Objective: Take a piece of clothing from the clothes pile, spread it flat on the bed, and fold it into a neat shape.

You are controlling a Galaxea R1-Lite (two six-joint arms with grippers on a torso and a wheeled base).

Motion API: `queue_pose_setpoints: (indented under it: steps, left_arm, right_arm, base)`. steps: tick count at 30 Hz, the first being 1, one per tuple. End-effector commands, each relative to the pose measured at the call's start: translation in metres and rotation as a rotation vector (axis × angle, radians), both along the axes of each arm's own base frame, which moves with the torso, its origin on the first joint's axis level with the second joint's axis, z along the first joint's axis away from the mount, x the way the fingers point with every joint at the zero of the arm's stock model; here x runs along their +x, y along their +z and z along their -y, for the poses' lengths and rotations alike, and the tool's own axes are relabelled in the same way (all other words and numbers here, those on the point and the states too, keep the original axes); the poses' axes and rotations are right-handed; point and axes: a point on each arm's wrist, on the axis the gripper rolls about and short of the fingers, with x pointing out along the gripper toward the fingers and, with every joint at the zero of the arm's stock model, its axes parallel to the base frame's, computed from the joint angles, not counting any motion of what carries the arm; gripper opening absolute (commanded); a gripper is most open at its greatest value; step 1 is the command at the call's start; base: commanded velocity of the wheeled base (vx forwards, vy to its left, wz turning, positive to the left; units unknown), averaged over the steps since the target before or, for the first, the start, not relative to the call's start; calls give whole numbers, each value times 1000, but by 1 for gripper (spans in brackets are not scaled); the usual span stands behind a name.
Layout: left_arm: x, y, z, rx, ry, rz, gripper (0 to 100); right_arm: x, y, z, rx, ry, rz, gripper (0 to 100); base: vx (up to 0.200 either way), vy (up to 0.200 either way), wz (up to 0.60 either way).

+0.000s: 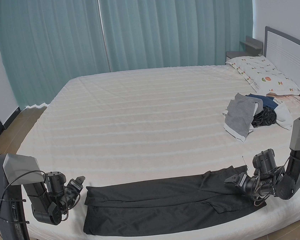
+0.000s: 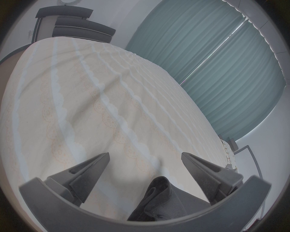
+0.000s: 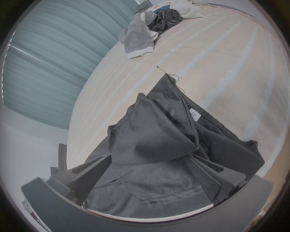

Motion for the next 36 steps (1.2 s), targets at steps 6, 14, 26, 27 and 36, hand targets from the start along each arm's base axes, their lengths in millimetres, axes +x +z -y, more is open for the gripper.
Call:
queue_pose_setpoints:
  steps: [6, 14, 26, 27, 36]
  left_arm:
    - [0, -1, 0, 0, 2, -2, 100]
    - [0, 0, 0, 0, 0, -2, 100]
    - [-13, 3, 1, 45, -33, -32, 100]
    - [-15, 7, 2, 46, -35, -27, 100]
    - [-34, 9, 21, 97, -134, -74, 100]
  right_arm:
    - [10, -8, -2, -32, -29, 2, 100]
    - [12, -18, -2, -76, -52, -12, 100]
    - [4, -9, -6, -75, -17, 53, 0]
    - [3, -7, -6, -70, -18, 70, 0]
    - [-5, -3, -3, -41, -15, 180, 0]
  base:
    - [0, 0, 0]
    - [0, 0, 0]
    - [0, 0, 0]
    - [0, 0, 0]
    - [0, 0, 0]
